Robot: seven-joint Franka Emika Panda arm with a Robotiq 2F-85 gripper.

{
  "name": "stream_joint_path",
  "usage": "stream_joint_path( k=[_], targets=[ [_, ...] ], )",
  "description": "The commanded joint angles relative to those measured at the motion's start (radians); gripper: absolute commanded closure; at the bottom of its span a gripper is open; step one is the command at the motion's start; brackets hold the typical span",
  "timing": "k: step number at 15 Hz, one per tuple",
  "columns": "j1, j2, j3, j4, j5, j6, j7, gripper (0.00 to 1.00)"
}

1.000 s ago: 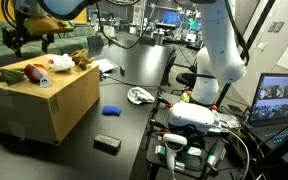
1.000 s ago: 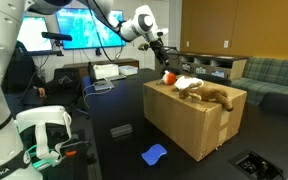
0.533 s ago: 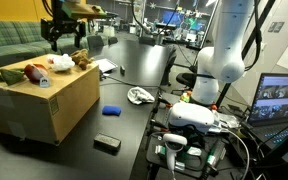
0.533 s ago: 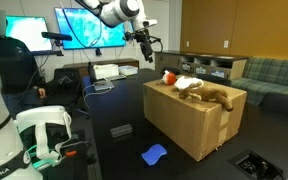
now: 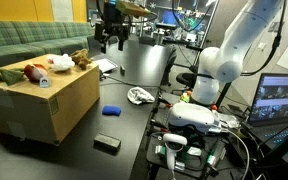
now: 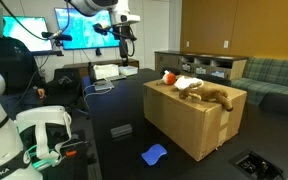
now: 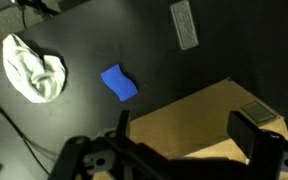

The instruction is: Swap the things on the box with the things on the table

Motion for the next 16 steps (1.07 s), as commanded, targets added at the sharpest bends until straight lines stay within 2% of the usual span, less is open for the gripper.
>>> stream_joint_path(
  k=[1,3,7,15,16],
  targets=[
    [-0.066,-0.212,0.005,-0.166,0.065,-0.076,-0.069,0.00],
    [-0.094,-0.288,0.004,-0.200,0.075,-0.154,-0.095,0.00],
    [-0.144,-0.404,0.010,-0.269,0.061,-0.232,-0.135,0.00],
    [-0.243,-0.498,0.002,-0.392,0.035,-0.171,-0.234,0.00],
    [-0.239,-0.464,0.023,-0.356,0.058,-0.212,-0.212,0.00]
  ],
)
